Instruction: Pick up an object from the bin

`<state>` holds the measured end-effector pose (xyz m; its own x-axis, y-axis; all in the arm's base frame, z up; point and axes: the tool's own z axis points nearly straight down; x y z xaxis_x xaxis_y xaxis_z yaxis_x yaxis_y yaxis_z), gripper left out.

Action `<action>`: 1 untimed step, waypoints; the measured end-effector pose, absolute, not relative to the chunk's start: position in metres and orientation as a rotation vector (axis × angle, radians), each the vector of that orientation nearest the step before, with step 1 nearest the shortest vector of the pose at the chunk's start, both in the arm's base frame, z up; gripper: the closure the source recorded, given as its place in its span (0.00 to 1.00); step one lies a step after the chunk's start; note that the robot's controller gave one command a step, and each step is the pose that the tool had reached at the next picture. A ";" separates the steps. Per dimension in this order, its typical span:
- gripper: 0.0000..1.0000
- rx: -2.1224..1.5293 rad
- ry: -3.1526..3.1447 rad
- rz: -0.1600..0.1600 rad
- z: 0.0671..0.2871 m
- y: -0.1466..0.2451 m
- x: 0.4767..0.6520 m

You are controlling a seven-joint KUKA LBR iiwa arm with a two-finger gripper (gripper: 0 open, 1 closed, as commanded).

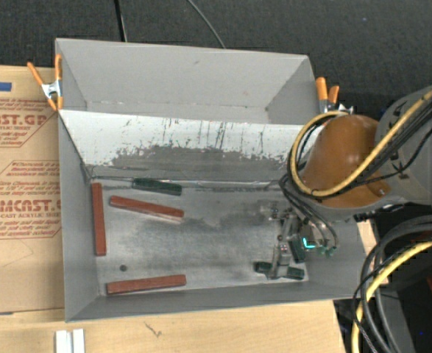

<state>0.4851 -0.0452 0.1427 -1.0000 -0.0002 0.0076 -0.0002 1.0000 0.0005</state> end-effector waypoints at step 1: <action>0.00 0.001 -3.142 0.000 0.146 -0.045 0.487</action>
Offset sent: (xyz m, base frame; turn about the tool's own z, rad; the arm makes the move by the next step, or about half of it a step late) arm -0.0007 -0.0412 -0.0727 -0.3460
